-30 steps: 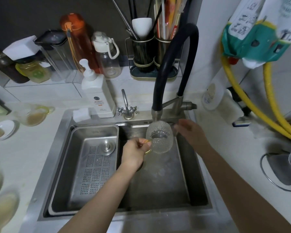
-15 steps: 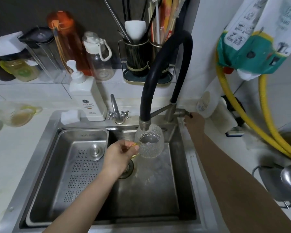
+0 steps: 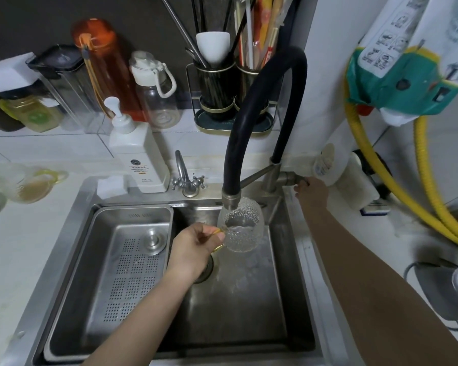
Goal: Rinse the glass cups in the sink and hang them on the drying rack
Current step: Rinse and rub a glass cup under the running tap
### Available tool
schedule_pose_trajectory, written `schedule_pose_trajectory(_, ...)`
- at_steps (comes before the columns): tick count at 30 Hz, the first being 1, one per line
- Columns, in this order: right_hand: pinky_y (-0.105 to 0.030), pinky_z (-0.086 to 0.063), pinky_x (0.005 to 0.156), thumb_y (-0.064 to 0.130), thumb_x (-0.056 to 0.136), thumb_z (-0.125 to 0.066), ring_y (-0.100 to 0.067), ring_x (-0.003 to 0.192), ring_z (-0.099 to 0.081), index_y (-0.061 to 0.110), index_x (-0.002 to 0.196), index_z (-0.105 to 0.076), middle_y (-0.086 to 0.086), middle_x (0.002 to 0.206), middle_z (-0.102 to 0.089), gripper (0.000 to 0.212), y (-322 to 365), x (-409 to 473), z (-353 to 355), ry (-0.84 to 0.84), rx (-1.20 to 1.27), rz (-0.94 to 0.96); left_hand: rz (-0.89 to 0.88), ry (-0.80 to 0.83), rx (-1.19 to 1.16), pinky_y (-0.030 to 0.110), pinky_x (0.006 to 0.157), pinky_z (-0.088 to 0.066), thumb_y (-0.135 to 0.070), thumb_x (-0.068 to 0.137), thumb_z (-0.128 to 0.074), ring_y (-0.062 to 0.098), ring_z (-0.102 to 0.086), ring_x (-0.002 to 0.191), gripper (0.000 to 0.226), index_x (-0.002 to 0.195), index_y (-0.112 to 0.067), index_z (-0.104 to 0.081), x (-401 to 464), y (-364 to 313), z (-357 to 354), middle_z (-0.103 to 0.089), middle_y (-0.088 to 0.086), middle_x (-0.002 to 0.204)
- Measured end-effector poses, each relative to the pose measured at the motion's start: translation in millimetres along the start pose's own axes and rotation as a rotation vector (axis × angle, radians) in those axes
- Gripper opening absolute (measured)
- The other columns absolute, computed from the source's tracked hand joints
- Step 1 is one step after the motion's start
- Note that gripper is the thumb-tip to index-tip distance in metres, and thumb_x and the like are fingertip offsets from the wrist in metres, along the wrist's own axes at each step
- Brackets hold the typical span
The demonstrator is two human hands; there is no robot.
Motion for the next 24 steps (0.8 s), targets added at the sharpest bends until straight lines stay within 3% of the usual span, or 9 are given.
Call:
schedule_pose_trajectory(3, -0.043, -0.049, 0.089, 0.009, 0.094, -0.044, -0.029, 0.09, -0.063, -0.003, 0.103, -0.066, -0.015, 0.094, -0.067, 0.026, 1, 1, -1, -0.016, -0.03, 0.026, 0.013, 0.003, -0.017, 0.011, 0.066, -0.051, -0.002, 0.083, -0.07, 0.018, -0.064, 0.077, 0.01, 0.082, -0.011, -0.065, 0, 2, -1, -0.068, 0.009, 0.083)
schedule_pose_trajectory(7, -0.046, -0.05, 0.089, 0.01, 0.093, -0.045, -0.034, 0.093, -0.063, -0.003, 0.103, -0.064, -0.02, 0.096, -0.066, 0.025, -3, -3, -3, -0.024, -0.039, 0.019, 0.008, 0.0, 0.002, 0.027, 0.079, -0.053, -0.003, 0.082, -0.071, 0.024, -0.066, 0.082, 0.012, 0.079, -0.013, -0.065, 1, 7, 2, -0.07, 0.012, 0.085)
schedule_pose_trajectory(12, -0.034, -0.04, 0.077, 0.018, 0.092, -0.051, -0.025, 0.086, -0.054, 0.0, 0.103, -0.057, -0.012, 0.091, -0.057, 0.022, 3, -58, -11, -0.008, -0.038, -0.031, -0.004, 0.006, 0.024, 0.031, 0.079, -0.053, -0.005, 0.083, -0.071, 0.022, -0.066, 0.079, 0.008, 0.079, -0.012, -0.067, -1, 13, 10, -0.07, 0.009, 0.081)
schedule_pose_trajectory(15, -0.032, -0.044, 0.076, 0.02, 0.086, -0.058, -0.017, 0.081, -0.056, 0.006, 0.103, -0.06, -0.002, 0.089, -0.061, 0.022, 2, -117, -30, 0.137, 0.21, -0.002, 0.002, 0.013, 0.037, 0.041, 0.082, -0.054, -0.007, 0.084, -0.07, 0.027, -0.067, 0.081, 0.009, 0.079, -0.013, -0.067, -1, 16, 16, -0.071, 0.011, 0.082)
schedule_pose_trajectory(18, -0.029, -0.05, 0.086, 0.01, 0.088, -0.06, -0.013, 0.1, -0.063, 0.015, 0.113, -0.063, 0.001, 0.107, -0.067, 0.026, 14, -174, -50, 0.464, 0.38, 0.1, 0.002, 0.033, 0.067, 0.045, 0.084, -0.053, -0.006, 0.085, -0.069, 0.026, -0.065, 0.08, 0.015, 0.076, -0.017, -0.064, 1, 24, 25, -0.069, 0.007, 0.079)
schedule_pose_trajectory(21, -0.011, -0.048, 0.084, 0.004, 0.083, -0.066, 0.007, 0.111, -0.056, 0.039, 0.126, -0.047, 0.024, 0.122, -0.058, 0.059, 18, -210, -64, 0.753, 0.335, 0.143, -0.035, 0.085, 0.13, 0.044, 0.085, -0.052, -0.007, 0.086, -0.067, 0.022, -0.063, 0.079, 0.016, 0.078, -0.02, -0.062, 5, 29, 40, -0.066, 0.003, 0.078)
schedule_pose_trajectory(24, -0.011, -0.043, 0.087, 0.016, 0.074, -0.079, 0.012, 0.114, -0.047, 0.046, 0.135, -0.028, 0.031, 0.126, -0.043, 0.085, 12, -219, -61, 0.772, 0.198, 0.145, -0.115, 0.215, 0.221, 0.029, 0.077, -0.047, -0.004, 0.088, -0.064, 0.011, -0.056, 0.074, 0.02, 0.08, -0.022, -0.059, 2, 25, 38, -0.061, -0.003, 0.076)
Point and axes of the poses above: each hand's wrist, its own x-axis towards the middle knuckle, its own z-axis out of the back of the hand, y = z × x, the point moved 7 cm from there along x, towards the middle knuckle
